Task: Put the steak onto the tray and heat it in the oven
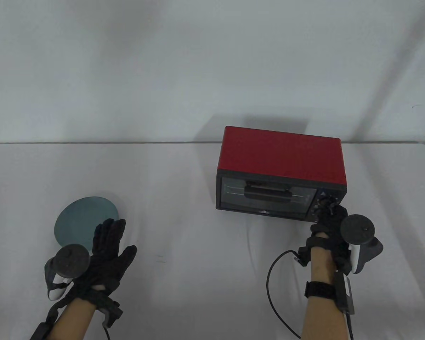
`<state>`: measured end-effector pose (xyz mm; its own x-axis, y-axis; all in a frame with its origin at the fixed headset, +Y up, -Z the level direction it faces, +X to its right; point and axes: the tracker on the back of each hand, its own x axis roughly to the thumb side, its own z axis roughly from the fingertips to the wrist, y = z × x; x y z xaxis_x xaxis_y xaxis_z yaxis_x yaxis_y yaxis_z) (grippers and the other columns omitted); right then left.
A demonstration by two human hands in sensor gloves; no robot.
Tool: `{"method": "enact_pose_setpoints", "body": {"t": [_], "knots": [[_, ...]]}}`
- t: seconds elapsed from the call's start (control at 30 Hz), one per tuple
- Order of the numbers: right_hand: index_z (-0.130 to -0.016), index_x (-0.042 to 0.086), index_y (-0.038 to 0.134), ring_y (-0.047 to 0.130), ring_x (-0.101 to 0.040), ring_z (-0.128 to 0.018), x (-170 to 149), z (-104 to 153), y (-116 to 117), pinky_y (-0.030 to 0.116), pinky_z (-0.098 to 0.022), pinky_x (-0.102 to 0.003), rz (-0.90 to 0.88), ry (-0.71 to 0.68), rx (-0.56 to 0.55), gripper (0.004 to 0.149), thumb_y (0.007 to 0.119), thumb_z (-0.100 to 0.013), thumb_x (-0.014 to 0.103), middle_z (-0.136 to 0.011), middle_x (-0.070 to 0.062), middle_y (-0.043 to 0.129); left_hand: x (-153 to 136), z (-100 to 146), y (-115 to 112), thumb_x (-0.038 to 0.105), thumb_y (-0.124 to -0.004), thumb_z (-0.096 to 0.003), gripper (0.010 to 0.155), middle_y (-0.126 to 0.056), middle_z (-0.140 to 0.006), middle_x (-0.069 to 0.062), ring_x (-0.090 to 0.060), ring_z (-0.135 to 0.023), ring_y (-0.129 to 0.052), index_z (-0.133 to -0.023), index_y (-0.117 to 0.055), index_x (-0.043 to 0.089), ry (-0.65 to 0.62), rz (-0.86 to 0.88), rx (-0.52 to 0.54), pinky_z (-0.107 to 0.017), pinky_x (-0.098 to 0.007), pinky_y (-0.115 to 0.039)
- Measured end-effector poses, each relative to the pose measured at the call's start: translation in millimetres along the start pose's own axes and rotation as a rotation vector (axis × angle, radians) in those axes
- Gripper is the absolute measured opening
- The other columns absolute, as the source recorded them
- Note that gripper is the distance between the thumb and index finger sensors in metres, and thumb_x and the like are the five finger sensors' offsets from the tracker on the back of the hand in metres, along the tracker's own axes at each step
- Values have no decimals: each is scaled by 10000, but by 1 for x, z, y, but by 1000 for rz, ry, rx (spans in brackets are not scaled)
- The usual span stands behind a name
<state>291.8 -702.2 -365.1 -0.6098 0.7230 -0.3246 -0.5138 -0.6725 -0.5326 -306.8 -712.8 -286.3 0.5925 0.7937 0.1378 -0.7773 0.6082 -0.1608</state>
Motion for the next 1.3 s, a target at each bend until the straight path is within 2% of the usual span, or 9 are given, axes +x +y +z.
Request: {"method": "enact_pose_setpoints", "body": {"t": [0.2,0.4,0.53,0.7,0.73,0.87,0.9,1.1,1.3], "knots": [[-631,275,863,957,-389,-472,7,-7,8,735,-352,-626,41,-7,-42,182,739,-516,341,-643,-123,933,0,-1,-1,744,-573,-542,835,-67,-1219,-91,-415,-1113,10,-1159,-192,329,2,6,-6,-714,-726,-225],[-559,266,901,974,-373,-393,4,-12,9,753,-311,-612,-18,4,-63,169,741,-533,316,-597,-110,953,0,-1,-1,741,-573,-544,833,-65,-1218,-90,-414,-1113,10,-1159,-192,328,3,7,-9,-714,-725,-226],[-544,274,919,979,-369,-374,-4,-14,10,763,-294,-606,-171,63,-44,175,748,-527,304,-611,-105,951,0,-1,-2,743,-571,-544,833,-63,-1218,-91,-415,-1112,12,-1159,-191,328,-1,8,-13,-715,-725,-225],[-665,347,842,969,-367,-393,-21,-15,17,770,-296,-596,-481,216,39,187,742,-513,302,-680,-121,907,0,-1,-2,744,-571,-544,834,-64,-1219,-89,-414,-1112,12,-1159,-192,328,-3,5,-10,-714,-725,-225],[-711,359,805,964,-374,-394,-26,-14,21,767,-296,-598,-603,272,64,218,746,-510,297,-686,-137,897,0,-1,-2,744,-571,-543,833,-65,-1219,-89,-414,-1113,12,-1158,-193,330,-3,5,-10,-715,-724,-226],[-849,345,670,957,-377,-394,-35,-13,29,766,-301,-594,-811,370,123,360,746,-502,288,-690,-165,876,0,-1,-3,744,-571,-543,834,-63,-1218,-91,-414,-1112,13,-1159,-193,327,-2,3,-12,-714,-724,-225],[-916,527,414,958,-374,-393,-37,-13,31,767,-301,-594,-845,387,137,583,745,-501,288,-687,-167,875,0,-1,-3,744,-571,-543,835,-63,-1218,-92,-415,-1112,12,-1160,-192,327,-1,4,-13,-714,-725,-224],[-1045,292,320,961,-368,-382,-43,-12,39,767,-307,-590,-1031,469,199,691,741,-497,281,-668,-163,879,0,-1,-4,744,-571,-542,834,-63,-1218,-92,-415,-1112,12,-1159,-194,328,0,2,-14,-714,-724,-225],[-1060,302,279,952,-373,-399,-46,-11,35,759,-318,-592,-997,446,183,734,739,-487,298,-683,-168,871,0,-1,-5,744,-570,-543,835,-63,-1218,-90,-415,-1112,12,-1159,-191,327,-2,2,-23,-715,-724,-224]]}}
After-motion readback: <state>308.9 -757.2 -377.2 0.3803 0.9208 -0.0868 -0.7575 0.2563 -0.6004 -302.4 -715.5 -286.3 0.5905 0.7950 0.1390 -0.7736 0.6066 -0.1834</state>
